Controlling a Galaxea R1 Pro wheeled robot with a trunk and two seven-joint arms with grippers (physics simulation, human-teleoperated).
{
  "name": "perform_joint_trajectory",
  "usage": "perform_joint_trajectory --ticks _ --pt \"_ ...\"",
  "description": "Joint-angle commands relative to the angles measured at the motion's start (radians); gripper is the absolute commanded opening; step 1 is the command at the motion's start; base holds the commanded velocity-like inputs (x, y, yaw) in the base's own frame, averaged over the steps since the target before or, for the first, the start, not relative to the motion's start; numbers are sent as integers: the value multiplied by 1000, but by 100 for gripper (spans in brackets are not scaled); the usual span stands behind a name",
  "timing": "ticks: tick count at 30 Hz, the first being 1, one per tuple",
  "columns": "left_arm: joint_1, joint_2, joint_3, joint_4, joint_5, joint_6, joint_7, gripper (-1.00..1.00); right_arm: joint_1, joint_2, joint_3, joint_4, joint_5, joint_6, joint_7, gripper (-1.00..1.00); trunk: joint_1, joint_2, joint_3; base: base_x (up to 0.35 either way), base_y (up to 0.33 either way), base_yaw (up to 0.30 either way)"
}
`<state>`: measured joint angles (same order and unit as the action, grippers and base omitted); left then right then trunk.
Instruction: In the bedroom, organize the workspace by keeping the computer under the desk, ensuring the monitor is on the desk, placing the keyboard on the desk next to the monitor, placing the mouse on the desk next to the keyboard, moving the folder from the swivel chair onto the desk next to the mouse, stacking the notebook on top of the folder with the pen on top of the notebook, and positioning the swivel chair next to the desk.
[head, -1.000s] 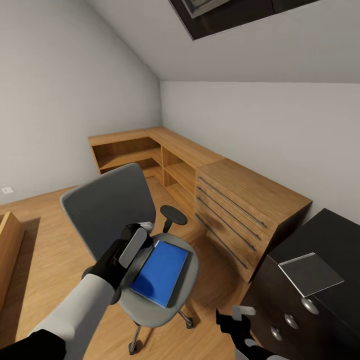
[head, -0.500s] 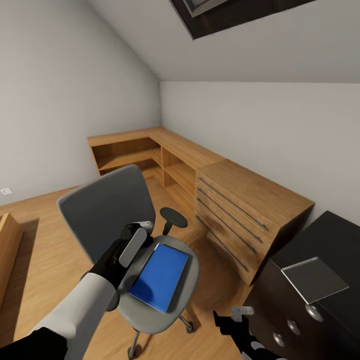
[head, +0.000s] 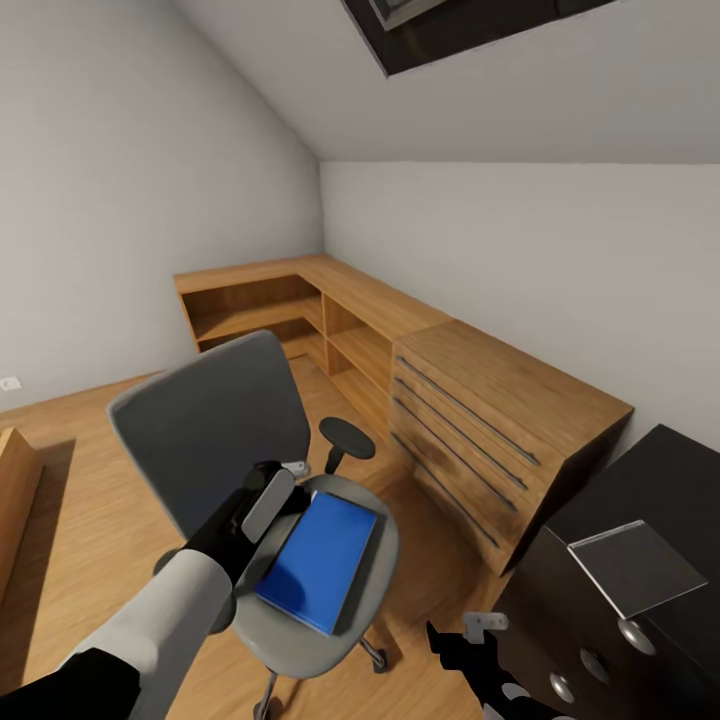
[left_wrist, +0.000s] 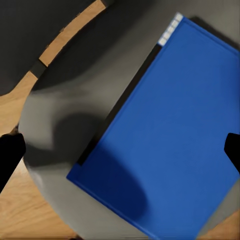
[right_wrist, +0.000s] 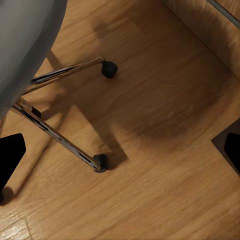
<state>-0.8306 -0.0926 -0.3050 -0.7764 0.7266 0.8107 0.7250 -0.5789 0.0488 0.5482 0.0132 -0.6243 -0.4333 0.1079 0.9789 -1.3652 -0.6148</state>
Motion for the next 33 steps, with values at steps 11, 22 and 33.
perform_joint_trajectory --ticks 11,22,33 --pt "-1 1 -4 12 7 -1 1 100 -1 0 3 2 -11 -4 7 100 42 -78 -35 0 0 0" --pt "-1 1 -6 8 5 -15 1 100 -1 0 4 2 -11 -4 7 100 84 -155 -70 0 0 0" --pt "-1 3 -4 8 5 -53 -1 100 -1 -13 3 1 -13 -8 34 100 127 -232 -104 0 0 0"
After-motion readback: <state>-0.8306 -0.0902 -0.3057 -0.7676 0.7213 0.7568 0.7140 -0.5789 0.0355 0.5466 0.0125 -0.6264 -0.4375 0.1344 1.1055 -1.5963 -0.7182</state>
